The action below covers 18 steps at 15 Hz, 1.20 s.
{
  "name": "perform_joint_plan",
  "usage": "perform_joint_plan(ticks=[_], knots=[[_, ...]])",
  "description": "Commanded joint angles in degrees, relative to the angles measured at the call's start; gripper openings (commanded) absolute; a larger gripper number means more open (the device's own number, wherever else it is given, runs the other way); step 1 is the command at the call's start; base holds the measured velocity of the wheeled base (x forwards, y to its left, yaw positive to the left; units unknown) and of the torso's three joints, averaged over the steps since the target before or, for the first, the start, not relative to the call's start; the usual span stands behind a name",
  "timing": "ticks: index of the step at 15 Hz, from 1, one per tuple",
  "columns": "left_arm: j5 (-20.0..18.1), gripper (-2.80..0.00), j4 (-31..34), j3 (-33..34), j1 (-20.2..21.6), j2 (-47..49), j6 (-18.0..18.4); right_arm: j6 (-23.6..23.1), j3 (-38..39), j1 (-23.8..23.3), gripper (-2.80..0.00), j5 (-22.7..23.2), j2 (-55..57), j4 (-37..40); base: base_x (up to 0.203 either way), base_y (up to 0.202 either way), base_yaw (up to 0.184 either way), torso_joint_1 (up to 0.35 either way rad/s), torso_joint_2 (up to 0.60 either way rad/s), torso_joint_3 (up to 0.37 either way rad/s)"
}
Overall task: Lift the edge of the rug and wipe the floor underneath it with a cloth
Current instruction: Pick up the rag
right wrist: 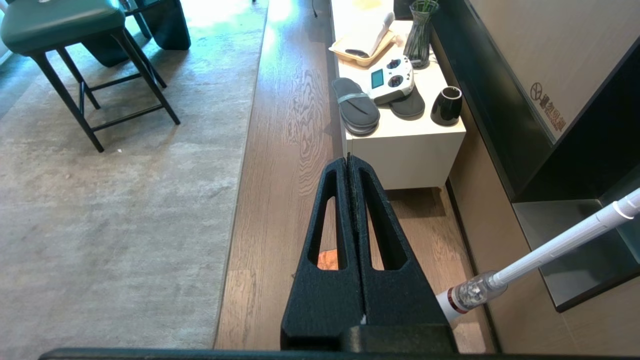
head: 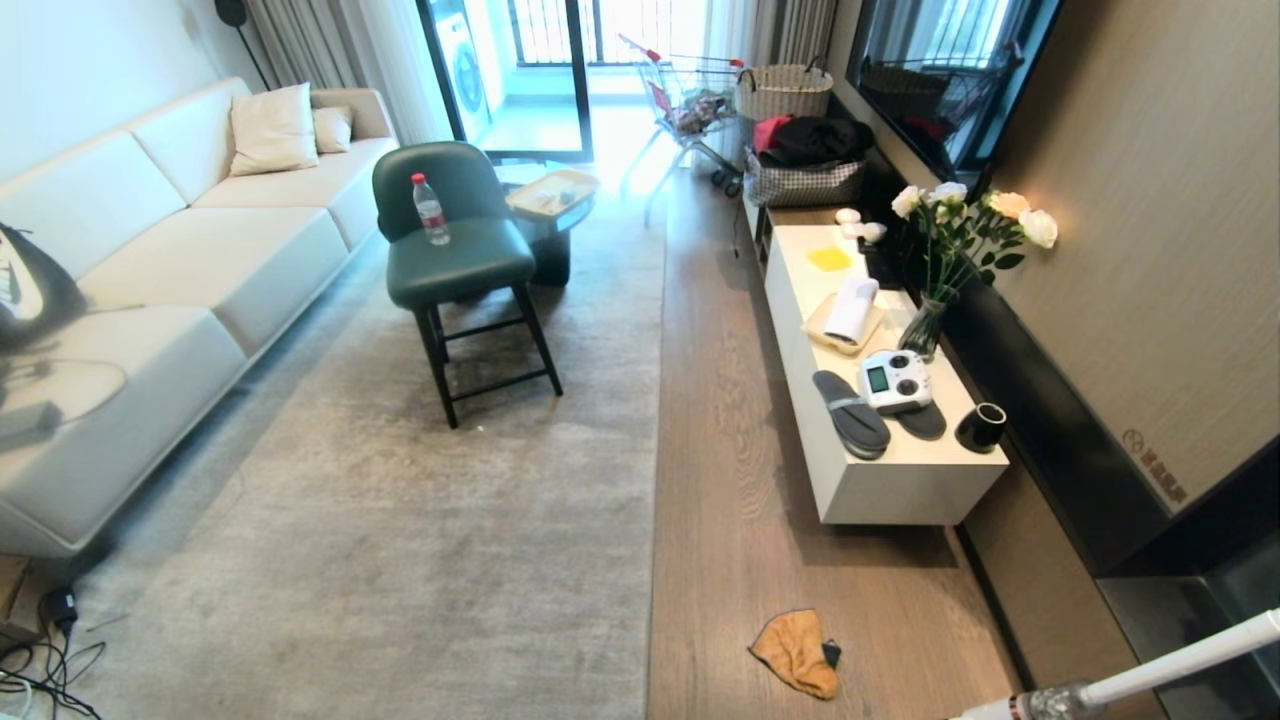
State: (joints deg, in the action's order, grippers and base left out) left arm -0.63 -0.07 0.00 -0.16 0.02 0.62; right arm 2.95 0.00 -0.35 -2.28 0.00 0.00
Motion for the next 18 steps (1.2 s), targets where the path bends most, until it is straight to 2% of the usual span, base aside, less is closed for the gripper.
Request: perform_joint_plan(ticks=[1,18], knots=[[0.0,-2.8,0.0,0.0,0.0,0.0,0.0,0.0,0.0,0.0,-2.8,0.0,0.0,0.0,0.0,0.0,0.0,0.0,0.0,0.0],[0.0,-2.8,0.0,0.0,0.0,0.0,0.0,0.0,0.0,0.0,-2.8,0.0,0.0,0.0,0.0,0.0,0.0,0.0,0.0,0.0]])
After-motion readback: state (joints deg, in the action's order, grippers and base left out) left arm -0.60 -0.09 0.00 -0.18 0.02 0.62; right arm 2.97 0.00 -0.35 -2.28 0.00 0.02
